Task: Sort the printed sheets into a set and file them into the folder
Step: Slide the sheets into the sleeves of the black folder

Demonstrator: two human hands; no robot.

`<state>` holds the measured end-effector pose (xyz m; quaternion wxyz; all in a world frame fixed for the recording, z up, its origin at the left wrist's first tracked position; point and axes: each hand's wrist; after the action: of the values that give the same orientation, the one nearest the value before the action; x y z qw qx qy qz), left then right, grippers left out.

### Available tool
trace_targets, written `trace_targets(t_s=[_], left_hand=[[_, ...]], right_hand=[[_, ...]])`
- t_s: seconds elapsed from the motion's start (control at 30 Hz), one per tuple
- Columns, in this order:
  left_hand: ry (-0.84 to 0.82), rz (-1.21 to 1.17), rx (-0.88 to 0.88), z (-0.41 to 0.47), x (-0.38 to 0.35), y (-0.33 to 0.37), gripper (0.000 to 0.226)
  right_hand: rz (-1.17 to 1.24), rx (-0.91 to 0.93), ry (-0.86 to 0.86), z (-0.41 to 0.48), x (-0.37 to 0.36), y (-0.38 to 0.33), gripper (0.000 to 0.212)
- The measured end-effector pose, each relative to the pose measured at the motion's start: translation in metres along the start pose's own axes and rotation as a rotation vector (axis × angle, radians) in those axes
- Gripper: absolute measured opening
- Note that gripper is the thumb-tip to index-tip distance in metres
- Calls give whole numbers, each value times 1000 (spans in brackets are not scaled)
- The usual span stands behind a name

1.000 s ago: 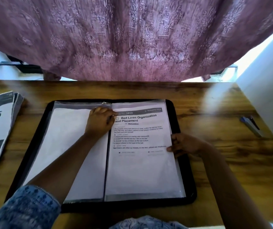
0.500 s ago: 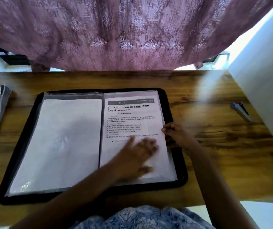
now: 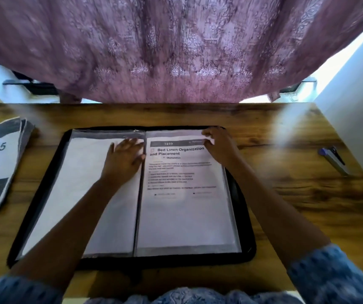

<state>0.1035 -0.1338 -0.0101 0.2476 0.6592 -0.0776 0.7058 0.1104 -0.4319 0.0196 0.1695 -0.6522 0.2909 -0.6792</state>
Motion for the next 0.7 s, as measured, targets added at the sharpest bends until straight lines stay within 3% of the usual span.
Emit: trace_targets(t_s=[0.13, 0.23, 0.33, 0.7], left_hand=[[-46, -35, 13, 6, -9, -18, 56], [2, -59, 30, 4, -12, -16, 61], [9, -50, 33, 3, -12, -15, 60], [32, -41, 39, 4, -17, -15, 61]], right_hand=[[-203, 185, -272, 55, -33, -32, 40], [-250, 249, -321, 77, -44, -45, 35], [-192, 260, -351, 91, -42, -53, 28], [-259, 132, -597, 104, -37, -66, 36]])
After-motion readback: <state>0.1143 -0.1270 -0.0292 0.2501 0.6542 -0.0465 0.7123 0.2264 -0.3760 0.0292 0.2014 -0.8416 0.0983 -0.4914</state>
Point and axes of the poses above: each hand's wrist, its own z-axis towards the middle knuckle, its own x-axis out of the back of the hand, y = z × x, and after that the axes turned 13 degrees about -x, right-handed
